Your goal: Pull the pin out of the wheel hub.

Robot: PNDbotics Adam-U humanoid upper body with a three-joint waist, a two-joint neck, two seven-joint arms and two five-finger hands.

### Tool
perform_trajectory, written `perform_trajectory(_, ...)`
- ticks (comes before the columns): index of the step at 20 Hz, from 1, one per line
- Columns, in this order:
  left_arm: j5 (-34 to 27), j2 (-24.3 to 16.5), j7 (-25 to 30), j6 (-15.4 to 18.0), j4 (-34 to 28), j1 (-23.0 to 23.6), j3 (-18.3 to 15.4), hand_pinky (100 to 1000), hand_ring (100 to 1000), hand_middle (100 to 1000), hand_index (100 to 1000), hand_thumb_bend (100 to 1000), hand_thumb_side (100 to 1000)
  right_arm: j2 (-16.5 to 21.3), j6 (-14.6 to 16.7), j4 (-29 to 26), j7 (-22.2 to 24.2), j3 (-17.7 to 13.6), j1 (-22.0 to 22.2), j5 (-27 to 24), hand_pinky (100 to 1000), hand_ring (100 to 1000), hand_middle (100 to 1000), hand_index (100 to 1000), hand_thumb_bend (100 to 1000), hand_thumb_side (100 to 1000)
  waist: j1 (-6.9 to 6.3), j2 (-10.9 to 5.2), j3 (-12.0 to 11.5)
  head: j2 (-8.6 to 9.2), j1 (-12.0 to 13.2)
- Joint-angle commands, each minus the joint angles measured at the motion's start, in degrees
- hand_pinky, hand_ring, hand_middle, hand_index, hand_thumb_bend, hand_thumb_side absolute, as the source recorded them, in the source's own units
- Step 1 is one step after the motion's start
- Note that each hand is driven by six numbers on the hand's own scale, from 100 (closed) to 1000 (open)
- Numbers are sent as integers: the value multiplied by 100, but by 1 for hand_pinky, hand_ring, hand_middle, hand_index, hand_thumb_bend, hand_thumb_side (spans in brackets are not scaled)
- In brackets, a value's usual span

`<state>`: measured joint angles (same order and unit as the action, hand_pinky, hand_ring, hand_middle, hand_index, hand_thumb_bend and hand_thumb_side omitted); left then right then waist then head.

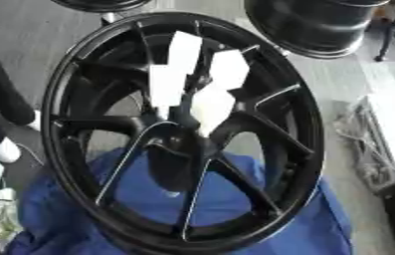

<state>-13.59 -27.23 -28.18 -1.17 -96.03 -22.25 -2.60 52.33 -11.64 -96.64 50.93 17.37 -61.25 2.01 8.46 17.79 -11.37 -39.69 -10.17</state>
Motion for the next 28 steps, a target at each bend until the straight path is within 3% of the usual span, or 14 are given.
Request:
perform_trajectory(1, 41, -182, 24, -4, -79, -50, 5, 672, 710, 600, 688, 128, 833, 64, -2, 9, 101, 99, -131, -1, 842, 773, 765, 820, 338, 529, -37, -128, -5, 30, 1)
perform_trajectory(8, 38, -189, 44, -16, -78, -53, 21, 672, 711, 600, 687, 126, 835, 34, -73, -65, 104, 432, -160, -162, 839, 773, 764, 821, 375, 513, -31, -122, -12, 34, 3)
perform_trajectory(17, 38, -186, 56, -27, -73, -59, 33, 673, 712, 601, 687, 124, 836, -33, -233, -60, 104, 607, -204, -236, 835, 774, 768, 835, 383, 510, -30, -118, -20, 21, 0)
perform_trajectory(28, 33, -173, 84, -42, -74, -78, 54, 674, 714, 602, 687, 122, 837, -214, -223, 183, 104, 874, -317, 103, 829, 776, 770, 851, 455, 477, -31, -115, -44, 17, 34)
